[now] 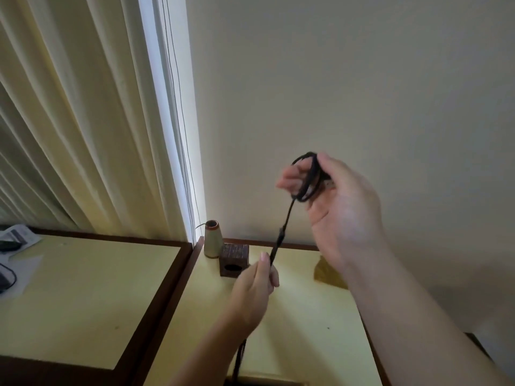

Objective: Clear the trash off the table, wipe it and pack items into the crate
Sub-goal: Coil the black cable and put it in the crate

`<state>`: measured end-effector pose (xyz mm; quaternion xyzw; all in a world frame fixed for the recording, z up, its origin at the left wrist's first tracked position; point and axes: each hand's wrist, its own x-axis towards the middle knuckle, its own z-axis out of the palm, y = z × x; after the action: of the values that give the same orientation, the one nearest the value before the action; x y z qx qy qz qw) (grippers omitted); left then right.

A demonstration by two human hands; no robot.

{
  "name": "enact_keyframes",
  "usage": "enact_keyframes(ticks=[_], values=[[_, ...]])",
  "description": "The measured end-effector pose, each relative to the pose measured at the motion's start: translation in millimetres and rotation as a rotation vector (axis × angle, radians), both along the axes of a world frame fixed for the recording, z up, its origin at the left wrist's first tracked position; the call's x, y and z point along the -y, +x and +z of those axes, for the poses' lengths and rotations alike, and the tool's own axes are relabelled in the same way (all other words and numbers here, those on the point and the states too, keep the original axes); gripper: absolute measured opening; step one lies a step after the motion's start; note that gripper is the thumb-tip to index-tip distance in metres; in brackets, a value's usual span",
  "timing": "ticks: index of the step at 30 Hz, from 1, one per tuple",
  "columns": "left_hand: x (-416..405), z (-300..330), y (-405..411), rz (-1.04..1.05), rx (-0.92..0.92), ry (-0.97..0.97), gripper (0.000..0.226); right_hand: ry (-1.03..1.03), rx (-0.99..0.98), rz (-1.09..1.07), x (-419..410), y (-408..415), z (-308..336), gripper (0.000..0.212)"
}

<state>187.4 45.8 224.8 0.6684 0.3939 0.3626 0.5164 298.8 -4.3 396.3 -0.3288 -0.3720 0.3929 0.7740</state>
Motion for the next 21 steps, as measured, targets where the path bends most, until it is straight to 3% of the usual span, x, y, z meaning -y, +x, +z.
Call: enact_keyframes(ticks=[2, 6, 10, 15, 18, 21], values=[[13, -8, -6, -0.027, -0.093, 0.006, 0.065, 0.031, 0.112, -0.088, -7, 13, 1, 0.029], [30, -7, -16, -0.111, -0.161, 0.034, 0.064, -0.071, 0.521, -0.278, -24, 39, -30, 0.031], [39, 23, -26, -0.212, -0.168, -0.035, 0.045, -0.277, 0.804, -0.235, -30, 46, -83, 0.034], [31, 65, -46, -0.412, 0.005, -0.322, 0.042, -0.485, 0.826, 0.023, -8, 28, -148, 0.055], [24, 74, -60, -0.479, 0.102, -0.647, 0.055, -0.608, 0.667, 0.096, 13, 12, -170, 0.068], [13, 59, -76, -0.407, 0.254, -0.728, 0.071, -0.817, 0.484, 0.065, 27, 1, -176, 0.071]])
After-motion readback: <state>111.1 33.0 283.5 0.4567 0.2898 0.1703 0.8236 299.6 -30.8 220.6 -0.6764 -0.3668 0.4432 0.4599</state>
